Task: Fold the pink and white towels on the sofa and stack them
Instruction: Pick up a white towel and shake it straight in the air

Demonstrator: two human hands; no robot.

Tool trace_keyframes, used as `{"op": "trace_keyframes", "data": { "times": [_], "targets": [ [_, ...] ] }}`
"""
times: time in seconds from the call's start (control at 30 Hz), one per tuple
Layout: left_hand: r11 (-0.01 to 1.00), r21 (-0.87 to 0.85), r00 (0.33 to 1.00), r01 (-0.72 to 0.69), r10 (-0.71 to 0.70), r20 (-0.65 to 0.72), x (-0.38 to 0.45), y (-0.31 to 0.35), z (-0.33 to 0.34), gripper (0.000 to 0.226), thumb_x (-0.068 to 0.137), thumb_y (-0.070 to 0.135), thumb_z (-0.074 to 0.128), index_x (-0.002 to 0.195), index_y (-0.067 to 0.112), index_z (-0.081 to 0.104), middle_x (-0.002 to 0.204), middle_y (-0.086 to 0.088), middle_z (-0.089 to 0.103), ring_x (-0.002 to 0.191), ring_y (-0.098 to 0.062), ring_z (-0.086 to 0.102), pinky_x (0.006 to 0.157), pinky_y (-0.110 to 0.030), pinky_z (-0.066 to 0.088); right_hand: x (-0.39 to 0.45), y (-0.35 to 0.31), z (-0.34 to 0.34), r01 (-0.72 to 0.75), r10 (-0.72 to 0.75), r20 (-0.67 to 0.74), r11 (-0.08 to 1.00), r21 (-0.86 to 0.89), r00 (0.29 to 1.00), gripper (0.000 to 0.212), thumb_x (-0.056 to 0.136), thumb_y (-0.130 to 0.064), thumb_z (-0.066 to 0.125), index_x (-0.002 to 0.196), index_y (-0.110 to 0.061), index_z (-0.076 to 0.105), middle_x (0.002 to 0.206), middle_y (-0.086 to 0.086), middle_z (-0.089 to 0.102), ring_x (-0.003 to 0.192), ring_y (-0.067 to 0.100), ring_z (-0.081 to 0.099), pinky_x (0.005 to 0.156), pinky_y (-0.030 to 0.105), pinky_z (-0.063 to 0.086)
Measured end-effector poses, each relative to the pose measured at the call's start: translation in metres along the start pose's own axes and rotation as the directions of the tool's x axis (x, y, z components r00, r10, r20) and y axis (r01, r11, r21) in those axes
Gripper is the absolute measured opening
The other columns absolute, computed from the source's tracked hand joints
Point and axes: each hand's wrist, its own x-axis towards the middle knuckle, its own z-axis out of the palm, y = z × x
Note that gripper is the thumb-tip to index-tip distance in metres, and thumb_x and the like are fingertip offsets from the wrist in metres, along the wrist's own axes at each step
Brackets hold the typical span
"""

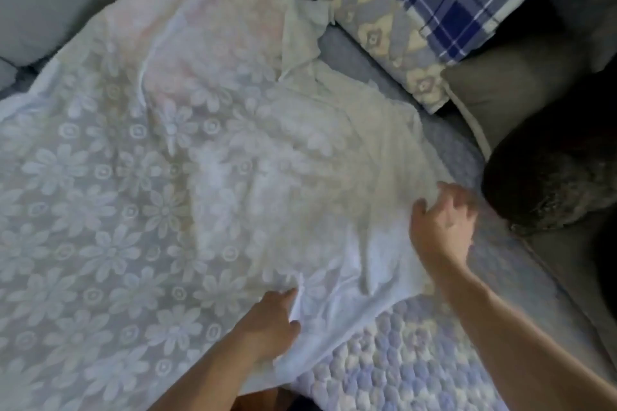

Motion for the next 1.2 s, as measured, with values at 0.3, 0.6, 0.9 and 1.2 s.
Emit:
{"op": "trace_keyframes", "data": {
  "times": [0.3, 0.6, 0.9, 1.2],
  "targets": [
    [0.978, -0.133, 0.737, -0.161, 0.029, -0.675, 0.046, 0.108, -0.209, 0.03, 0.093, 0.021, 0.054, 0.121, 0.023, 0.063, 0.117, -0.003, 0.069, 0.104, -0.024, 0.066, 0.087, -0.036, 0.056, 0.06, -0.033, 0.027, 0.015, -0.01, 0.128, 0.999, -0.036, 0.992, 0.081, 0.09, -0.008, 0.057, 0.156, -0.019, 0.012, 0.151, 0.015, 0.032, 0.126, 0.034, 0.047, 0.098, 0.041, 0.047],
    [0.929, 0.353, 0.464, 0.116, 0.264, -0.846, 0.122, 0.182, -0.381, 0.064, 0.098, 0.037, 0.055, 0.153, 0.02, 0.026, 0.149, -0.013, 0.034, 0.129, -0.036, 0.04, 0.091, -0.048, 0.046, 0.123, -0.019, -0.017, -0.082, 0.093, -0.003, 0.9, 0.427, 0.996, 0.042, 0.097, -0.015, 0.053, 0.139, -0.012, 0.048, 0.137, 0.021, 0.053, 0.126, 0.037, 0.05, 0.106, 0.042, 0.041],
    [0.87, 0.361, 0.453, 0.335, 0.188, -0.872, 0.13, 0.178, -0.412, 0.028, 0.097, 0.016, 0.046, 0.122, 0.01, 0.057, 0.124, -0.016, 0.061, 0.113, -0.037, 0.06, 0.086, -0.039, 0.047, 0.107, 0.011, -0.003, 0.125, -0.087, -0.152, 0.958, 0.26, 0.985, 0.062, 0.068, 0.02, 0.059, 0.125, -0.004, 0.053, 0.117, 0.024, 0.044, 0.101, 0.035, 0.047, 0.087, 0.034, 0.042],
    [0.253, -0.698, 0.453, -0.67, -0.606, -0.654, -0.023, 0.052, -0.456, 0.043, 0.107, 0.019, 0.023, 0.134, 0.01, 0.056, 0.142, -0.001, 0.052, 0.096, -0.017, 0.066, 0.061, -0.018, 0.049, 0.021, -0.008, -0.05, 0.313, -0.31, -0.042, 0.933, 0.176, 0.95, 0.073, 0.065, 0.016, 0.058, 0.127, -0.022, 0.057, 0.109, 0.001, 0.057, 0.075, 0.036, 0.063, 0.058, 0.04, 0.053]
  ]
}}
